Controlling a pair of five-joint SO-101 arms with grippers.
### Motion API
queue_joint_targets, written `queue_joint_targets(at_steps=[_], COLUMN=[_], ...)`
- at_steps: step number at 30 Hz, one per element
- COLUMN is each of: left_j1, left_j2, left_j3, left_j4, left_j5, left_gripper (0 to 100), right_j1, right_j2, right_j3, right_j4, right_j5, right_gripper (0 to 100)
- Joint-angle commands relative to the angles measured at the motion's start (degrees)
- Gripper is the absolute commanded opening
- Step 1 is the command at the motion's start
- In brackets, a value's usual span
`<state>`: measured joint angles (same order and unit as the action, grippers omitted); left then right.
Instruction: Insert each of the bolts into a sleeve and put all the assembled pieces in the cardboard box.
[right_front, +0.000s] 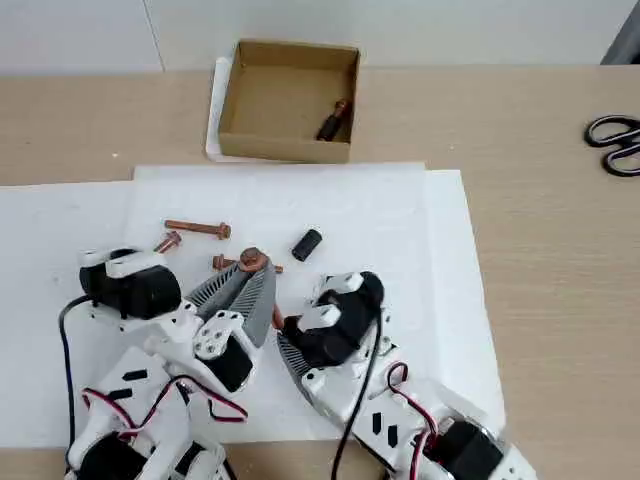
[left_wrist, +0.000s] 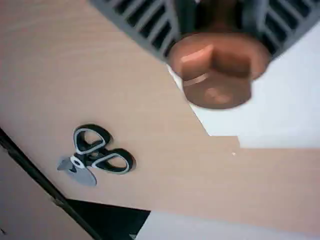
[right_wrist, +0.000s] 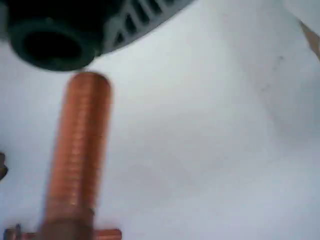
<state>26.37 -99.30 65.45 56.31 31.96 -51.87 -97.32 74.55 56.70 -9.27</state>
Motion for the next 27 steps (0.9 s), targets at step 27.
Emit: queue_joint_targets(at_steps=[27], left_j1=[0.70], left_j2=[-0.62], left_j3=[2.51], left_j4=[-1.41], left_j5=[0.09], left_gripper=[1], right_j1=[-4.35], right_j2=[-0.22], right_j3=[-0.62], right_j4=[-1.36], right_j5=[-1.67], right_gripper=[0.2])
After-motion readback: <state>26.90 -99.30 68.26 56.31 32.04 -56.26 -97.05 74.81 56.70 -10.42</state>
